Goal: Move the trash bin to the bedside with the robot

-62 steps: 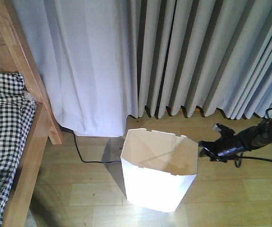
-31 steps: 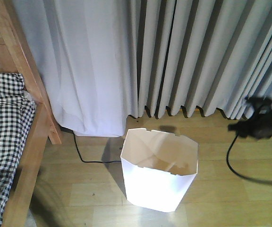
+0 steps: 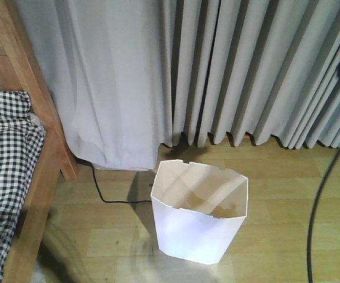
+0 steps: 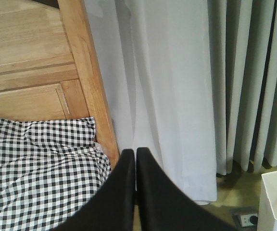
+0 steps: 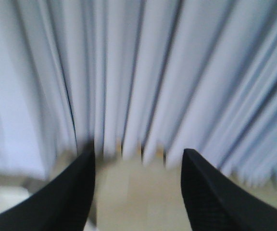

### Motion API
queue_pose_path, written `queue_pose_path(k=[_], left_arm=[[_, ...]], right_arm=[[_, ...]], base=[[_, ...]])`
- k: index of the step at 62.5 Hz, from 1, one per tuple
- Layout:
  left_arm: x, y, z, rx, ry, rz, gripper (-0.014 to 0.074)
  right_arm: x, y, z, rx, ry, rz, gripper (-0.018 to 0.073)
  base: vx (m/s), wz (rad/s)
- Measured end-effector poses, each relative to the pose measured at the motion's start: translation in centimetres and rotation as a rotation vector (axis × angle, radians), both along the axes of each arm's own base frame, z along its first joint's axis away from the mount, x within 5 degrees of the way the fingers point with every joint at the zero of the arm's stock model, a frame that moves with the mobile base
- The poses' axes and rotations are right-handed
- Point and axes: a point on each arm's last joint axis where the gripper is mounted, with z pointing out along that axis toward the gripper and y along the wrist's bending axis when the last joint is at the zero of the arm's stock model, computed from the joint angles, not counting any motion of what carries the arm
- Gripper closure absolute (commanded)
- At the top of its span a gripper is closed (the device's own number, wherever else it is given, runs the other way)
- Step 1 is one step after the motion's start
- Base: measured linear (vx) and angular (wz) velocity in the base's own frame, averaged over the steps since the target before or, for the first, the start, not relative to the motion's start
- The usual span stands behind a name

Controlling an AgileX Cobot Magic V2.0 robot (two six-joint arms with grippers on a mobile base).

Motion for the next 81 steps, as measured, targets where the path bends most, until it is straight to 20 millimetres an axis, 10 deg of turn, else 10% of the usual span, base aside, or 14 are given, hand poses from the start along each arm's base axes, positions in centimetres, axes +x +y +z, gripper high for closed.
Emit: queue_pose_path(k=[16,45,58,81], left_arm=[[0.0,0.0,0.0,0.000,0.000,0.000,0.0602],[0.0,0.0,0.0,0.000,0.000,0.000,0.0602],[0.0,0.0,0.0,0.000,0.000,0.000,0.0602],[0.0,0.0,0.0,0.000,0.000,0.000,0.0602]], right_arm=[[-8.9,3.2,6.5,0.006,-0.261,0.069,0.0165],[-20.0,5.3,-3.5,-0.007,-0.500,0.060,0.0197],[-22.0,4.7,-6.2,0.014,-0.593,0.004,0.0576],[-22.0,4.5,-6.1,0.066,-0.600,-0.018,0.0569]], base=[[0.00,0.00],[0.00,0.00],[0.00,0.00],[0.00,0.00]])
